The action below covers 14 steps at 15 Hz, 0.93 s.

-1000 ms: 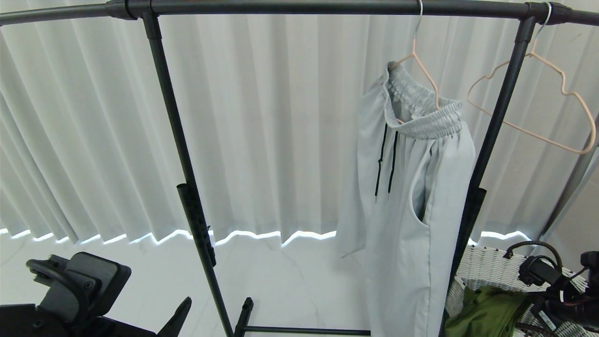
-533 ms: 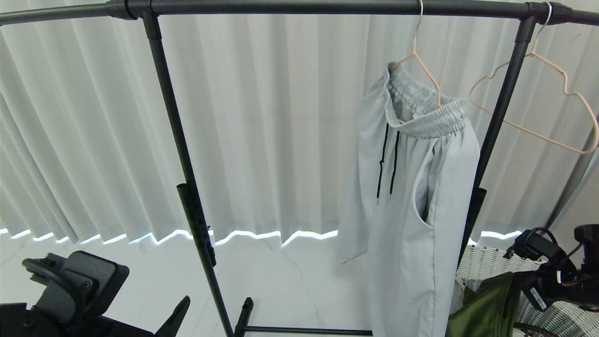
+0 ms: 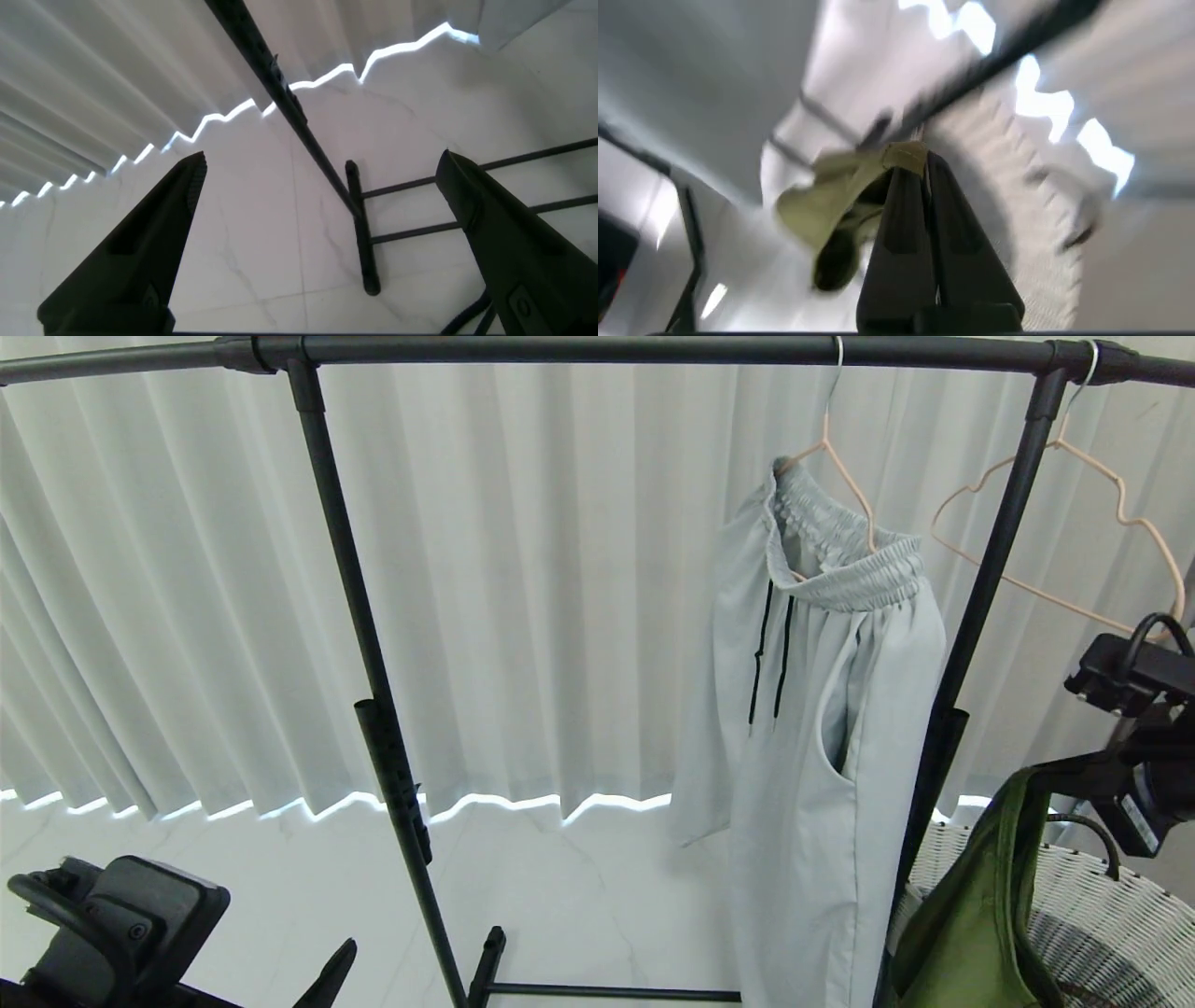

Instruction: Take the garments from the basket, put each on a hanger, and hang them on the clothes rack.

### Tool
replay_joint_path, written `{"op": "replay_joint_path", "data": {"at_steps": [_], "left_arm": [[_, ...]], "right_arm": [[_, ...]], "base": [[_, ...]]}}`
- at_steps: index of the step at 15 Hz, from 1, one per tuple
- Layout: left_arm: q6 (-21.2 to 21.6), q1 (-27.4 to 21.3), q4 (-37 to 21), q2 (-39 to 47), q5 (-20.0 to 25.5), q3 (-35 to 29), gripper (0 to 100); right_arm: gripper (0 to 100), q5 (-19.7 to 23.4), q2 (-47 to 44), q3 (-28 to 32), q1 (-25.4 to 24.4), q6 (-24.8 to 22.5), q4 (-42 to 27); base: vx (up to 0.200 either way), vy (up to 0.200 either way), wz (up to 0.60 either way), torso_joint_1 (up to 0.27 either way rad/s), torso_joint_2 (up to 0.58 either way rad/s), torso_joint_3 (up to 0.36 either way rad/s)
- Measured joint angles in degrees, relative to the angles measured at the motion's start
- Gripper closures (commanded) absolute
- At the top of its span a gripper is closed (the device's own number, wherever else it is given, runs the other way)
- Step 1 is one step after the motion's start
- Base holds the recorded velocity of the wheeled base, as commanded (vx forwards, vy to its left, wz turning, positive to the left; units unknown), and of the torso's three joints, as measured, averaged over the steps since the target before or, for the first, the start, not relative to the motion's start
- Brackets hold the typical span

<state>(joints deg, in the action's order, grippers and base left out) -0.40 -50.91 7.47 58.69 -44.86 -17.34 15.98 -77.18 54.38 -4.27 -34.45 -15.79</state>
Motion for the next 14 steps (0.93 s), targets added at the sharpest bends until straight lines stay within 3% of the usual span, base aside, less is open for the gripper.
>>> {"op": "replay_joint_path", "data": {"at_steps": [4, 8, 12, 14], "left_arm": [[0.78, 0.02, 0.07, -1.11, 0.06, -0.41, 0], [3.0, -2.47, 0.02, -2.73, 1.84, -1.99, 0], [2.97, -9.26, 4.35, -1.9, 17.25, -8.98, 0], [3.07, -9.81, 9.61, 1.6, 20.24, -10.78, 0]], "right_arm": [[100, -0.85, 5.05, 3.63, -6.07, 0.11, -1.43], [100, -1.82, 6.46, 5.78, -11.39, 1.08, -1.39], [100, -1.84, 7.31, 8.02, -15.49, 2.24, -1.39], [100, -1.73, 7.5, 9.4, -17.25, 2.38, -1.32]], "base": [[-0.2, 0.0, 0.0, -0.002, 0.0, 0.005], [0.0, 0.0, 0.0, 0.0, 0.0, 0.0], [0.0, 0.0, 0.0, 0.0, 0.0, 0.0], [0.0, 0.0, 0.0, 0.0, 0.0, 0.0]]}}
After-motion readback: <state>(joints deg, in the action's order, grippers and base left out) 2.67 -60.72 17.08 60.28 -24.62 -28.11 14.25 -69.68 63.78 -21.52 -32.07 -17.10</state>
